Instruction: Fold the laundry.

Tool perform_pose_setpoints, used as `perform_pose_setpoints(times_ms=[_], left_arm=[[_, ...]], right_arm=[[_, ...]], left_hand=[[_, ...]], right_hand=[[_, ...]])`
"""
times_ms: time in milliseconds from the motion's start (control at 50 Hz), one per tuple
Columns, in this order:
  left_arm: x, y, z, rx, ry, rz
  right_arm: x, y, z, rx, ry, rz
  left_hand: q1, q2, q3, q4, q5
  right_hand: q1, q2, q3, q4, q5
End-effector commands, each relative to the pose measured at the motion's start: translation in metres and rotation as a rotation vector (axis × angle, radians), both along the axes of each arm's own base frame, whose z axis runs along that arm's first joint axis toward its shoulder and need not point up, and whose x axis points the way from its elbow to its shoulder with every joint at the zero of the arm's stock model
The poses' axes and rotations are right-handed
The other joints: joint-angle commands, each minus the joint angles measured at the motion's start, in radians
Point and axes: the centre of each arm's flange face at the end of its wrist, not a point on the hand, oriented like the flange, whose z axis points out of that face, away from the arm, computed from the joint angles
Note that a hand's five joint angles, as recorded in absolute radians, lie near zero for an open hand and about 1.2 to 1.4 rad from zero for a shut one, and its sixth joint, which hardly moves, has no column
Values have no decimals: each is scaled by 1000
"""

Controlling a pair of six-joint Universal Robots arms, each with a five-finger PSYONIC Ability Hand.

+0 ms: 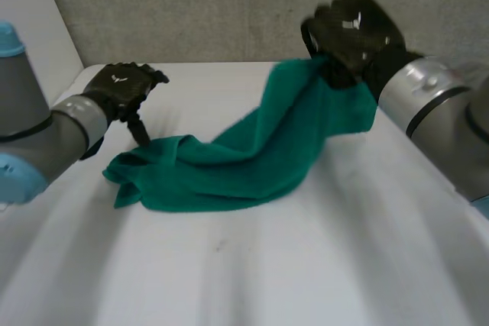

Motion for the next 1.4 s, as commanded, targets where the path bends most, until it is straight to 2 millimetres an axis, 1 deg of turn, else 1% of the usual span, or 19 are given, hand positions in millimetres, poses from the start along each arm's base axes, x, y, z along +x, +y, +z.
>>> perform_pose_setpoints(times_ms=[20,180,220,240,300,400,520,560,620,700,880,1060,1120,1160,1220,1260,1320,1340,1400], left_arm=[[-24,-34,-28,77,-20,-51],[-36,-39,-74,258,-88,-51],[-36,-42,-77,263,-98,-38],[-34,-48,-76,240,-97,-8],[-30,-69,-63,116,-76,83],[-34,-93,-23,-96,27,117],[-53,-87,19,-209,136,20],[-60,-75,24,-180,151,-13],[-65,-58,11,-92,130,-48],[-67,-45,-13,6,98,-84],[-73,-28,-60,190,69,-190],[-92,-7,-86,330,95,-328],[-97,-2,-93,357,89,-349],[-99,-5,-94,346,91,-339],[-98,-20,-85,282,102,-271],[-95,-34,-76,215,112,-195],[-84,-67,-40,6,163,-47],[-75,-86,-12,-139,219,26],[-60,-104,44,-361,314,89]], right_arm=[[3,19,50,-116,-139,88],[0,26,78,-143,-240,130],[0,24,78,-141,-243,130],[0,19,75,-136,-241,117],[-4,-3,64,-123,-227,71],[-6,-34,51,-103,-230,10],[4,-42,48,-104,-230,-8],[11,-34,48,-102,-225,19],[17,-23,54,-114,-228,63],[22,-5,68,-147,-243,129],[24,11,84,-175,-267,208],[25,9,86,-175,-277,213],[26,6,85,-168,-280,214],[26,3,84,-166,-282,210],[27,-4,81,-168,-281,203],[28,-8,80,-172,-281,194],[23,-29,77,-193,-301,143],[18,-45,77,-216,-318,91],[10,-72,76,-273,-364,-21]], left_hand=[[-30,-28,-36,-24,-46],[23,25,17,29,7],[383,385,377,389,367],[798,799,792,803,782],[1191,1193,1185,1196,1175],[1192,1194,1186,1198,1176],[1192,1194,1186,1198,1176],[675,677,669,681,659],[120,122,114,125,104],[-11,-9,-17,-5,-27],[-30,-28,-36,-24,-46],[-30,-28,-36,-24,-46],[240,242,234,246,224],[721,723,715,726,705],[1191,1193,1185,1197,1175],[1192,1194,1186,1198,1176],[1192,1194,1186,1198,1176],[1192,1194,1186,1198,1176],[1192,1194,1186,1198,1176]], right_hand=[[263,214,210,202,233],[263,214,210,202,233],[263,214,210,202,233],[263,214,210,202,233],[263,214,210,202,233],[263,214,210,202,233],[263,214,210,202,233],[263,214,210,202,233],[263,214,210,202,233],[263,214,210,202,233],[263,214,210,202,233],[263,214,210,202,233],[263,214,210,202,233],[263,214,210,202,233],[263,214,210,202,233],[263,214,210,202,233],[263,214,210,202,233],[263,214,210,202,233],[263,214,210,202,233]])
